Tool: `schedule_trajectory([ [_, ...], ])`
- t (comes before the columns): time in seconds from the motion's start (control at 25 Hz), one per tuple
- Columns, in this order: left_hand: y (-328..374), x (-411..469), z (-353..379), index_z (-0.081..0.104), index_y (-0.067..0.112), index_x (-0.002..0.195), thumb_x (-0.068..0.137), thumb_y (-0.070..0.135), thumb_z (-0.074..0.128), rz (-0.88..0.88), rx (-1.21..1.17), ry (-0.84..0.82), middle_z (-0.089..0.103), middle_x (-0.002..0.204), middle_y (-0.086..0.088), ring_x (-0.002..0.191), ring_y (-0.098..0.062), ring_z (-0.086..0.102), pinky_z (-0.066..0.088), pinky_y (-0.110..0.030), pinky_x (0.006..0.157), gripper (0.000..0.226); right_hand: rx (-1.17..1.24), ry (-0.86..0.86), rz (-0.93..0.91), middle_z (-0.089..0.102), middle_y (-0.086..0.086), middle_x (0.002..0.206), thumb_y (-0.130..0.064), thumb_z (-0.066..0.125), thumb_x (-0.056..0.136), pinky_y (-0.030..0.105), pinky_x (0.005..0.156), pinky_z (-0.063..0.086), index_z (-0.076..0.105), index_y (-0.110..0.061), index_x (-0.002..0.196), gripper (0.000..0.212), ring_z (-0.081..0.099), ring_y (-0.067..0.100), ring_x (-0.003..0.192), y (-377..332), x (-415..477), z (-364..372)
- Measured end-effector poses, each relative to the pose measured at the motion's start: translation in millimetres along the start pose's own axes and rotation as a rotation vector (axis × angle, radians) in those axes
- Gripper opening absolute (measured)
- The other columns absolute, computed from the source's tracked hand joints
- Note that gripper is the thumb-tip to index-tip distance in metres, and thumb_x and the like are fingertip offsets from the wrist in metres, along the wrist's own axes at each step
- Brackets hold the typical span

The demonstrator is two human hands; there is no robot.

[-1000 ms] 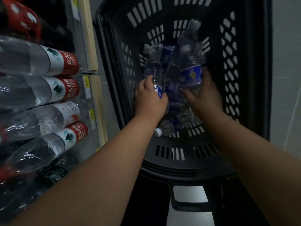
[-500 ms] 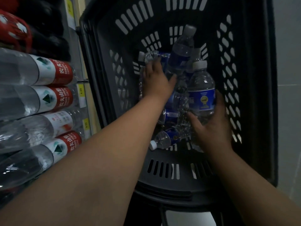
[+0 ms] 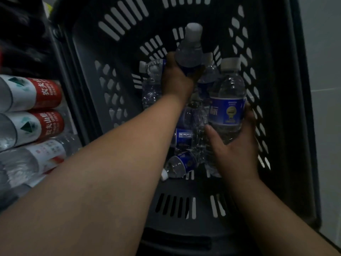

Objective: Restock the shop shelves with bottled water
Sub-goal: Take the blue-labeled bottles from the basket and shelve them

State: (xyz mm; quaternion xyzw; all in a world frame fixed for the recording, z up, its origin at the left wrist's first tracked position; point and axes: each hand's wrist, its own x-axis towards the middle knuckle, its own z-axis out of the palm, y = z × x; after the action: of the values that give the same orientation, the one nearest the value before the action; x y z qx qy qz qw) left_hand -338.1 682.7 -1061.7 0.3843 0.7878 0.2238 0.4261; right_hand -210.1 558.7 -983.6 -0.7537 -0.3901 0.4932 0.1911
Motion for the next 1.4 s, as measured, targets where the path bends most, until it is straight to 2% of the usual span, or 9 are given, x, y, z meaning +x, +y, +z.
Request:
schedule_trajectory([
  [0.2,40.8,-31.7,-58.4,0.04,0.012,0.134,0.08,0.026,0.079,0.003,-0.155,-0.012,0.055,0.111,0.007,0.101,-0.009,0.055,0.042,-0.017,0.082,0.068,-0.02,0.004,0.007,0.049,-0.007,0.138,-0.031,0.074,0.081,0.018,0.098,0.037,0.027,-0.027,0.147,0.082,0.043,-0.001,0.119,-30.4,-28.6,-18.5],
  [0.32,71.2,-66.8,-109.5,0.046,0.016,0.125,0.081,0.027,0.078,-0.046,-0.255,-0.064,0.059,0.107,0.008,0.096,-0.006,0.059,0.045,-0.013,0.079,0.056,-0.028,-0.007,-0.009,0.054,-0.008,0.131,-0.031,0.076,0.08,0.023,0.095,0.044,0.024,-0.027,0.149,0.086,0.054,0.005,0.111,-66.7,-54.9,-38.5],
  [0.48,119.8,-140.4,-177.2,0.061,0.022,0.104,0.077,0.039,0.077,-0.15,-0.386,-0.145,0.069,0.096,0.005,0.093,-0.017,0.067,0.054,-0.04,0.092,0.036,-0.043,-0.044,-0.08,0.051,-0.015,0.119,-0.029,0.077,0.08,0.008,0.086,0.039,0.028,-0.022,0.149,0.085,0.053,-0.002,0.1,-137.0,-101.3,-73.9],
  [0.6,160.3,-204.1,-233.3,0.064,0.023,0.092,0.081,0.041,0.072,-0.175,-0.486,-0.195,0.072,0.09,0.001,0.087,-0.02,0.068,0.054,-0.047,0.093,0.024,-0.014,-0.121,-0.137,0.056,-0.012,0.124,-0.036,0.078,0.077,0.034,0.101,0.048,0.03,-0.027,0.145,0.084,0.059,0.006,0.106,-198.8,-149.9,-103.9],
  [0.76,208.7,-291.2,-289.8,0.065,0.019,0.093,0.05,0.079,0.067,-0.16,-0.501,-0.193,0.073,0.082,0.005,0.077,-0.008,0.07,0.057,-0.026,0.077,0.074,-0.017,-0.272,-0.23,0.063,-0.013,0.11,-0.035,0.077,0.075,0.046,0.094,0.051,0.038,-0.036,0.136,0.073,0.064,0.007,0.1,-267.3,-213.5,-149.7],
  [0.92,249.3,-361.7,-329.2,0.065,0.012,0.102,0.04,0.094,0.06,-0.148,-0.482,-0.128,0.073,0.093,-0.008,0.088,-0.023,0.072,0.056,-0.045,0.09,0.103,0.004,-0.402,-0.286,0.064,-0.01,0.106,-0.027,0.077,0.078,0.044,0.087,0.054,0.04,-0.032,0.135,0.068,0.066,0.007,0.094,-311.1,-275.4,-192.2],
  [1.04,270.4,-419.3,-349.6,0.064,0.007,0.108,0.038,0.096,0.055,-0.126,-0.492,-0.021,0.073,0.084,0.004,0.078,-0.008,0.072,0.055,-0.022,0.071,0.113,-0.005,-0.5,-0.345,0.065,-0.007,0.109,-0.026,0.076,0.078,0.039,0.085,0.055,0.04,-0.032,0.135,0.067,0.068,0.007,0.093,-329.3,-319.1,-220.7],
  [1.24,292.5,-525.5,-360.7,0.06,0.018,0.087,0.086,0.054,0.053,-0.193,-0.621,0.242,0.068,0.078,0.006,0.065,0.003,0.065,0.047,-0.015,0.064,0.036,-0.057,-0.783,-0.447,0.065,-0.009,0.111,-0.024,0.074,0.079,0.027,0.081,0.055,0.038,-0.027,0.141,0.072,0.067,0.0,0.093,-342.1,-376.5,-261.6],
  [1.4,283.8,-601.9,-359.3,0.061,0.013,0.11,0.084,0.057,0.049,-0.27,-0.738,0.451,0.068,0.089,0.007,0.079,-0.001,0.063,0.044,-0.016,0.066,0.053,-0.158,-0.976,-0.525,0.067,-0.007,0.11,-0.019,0.072,0.083,0.024,0.078,0.056,0.038,-0.026,0.141,0.068,0.069,0.002,0.093,-339.1,-417.8,-274.9],
])
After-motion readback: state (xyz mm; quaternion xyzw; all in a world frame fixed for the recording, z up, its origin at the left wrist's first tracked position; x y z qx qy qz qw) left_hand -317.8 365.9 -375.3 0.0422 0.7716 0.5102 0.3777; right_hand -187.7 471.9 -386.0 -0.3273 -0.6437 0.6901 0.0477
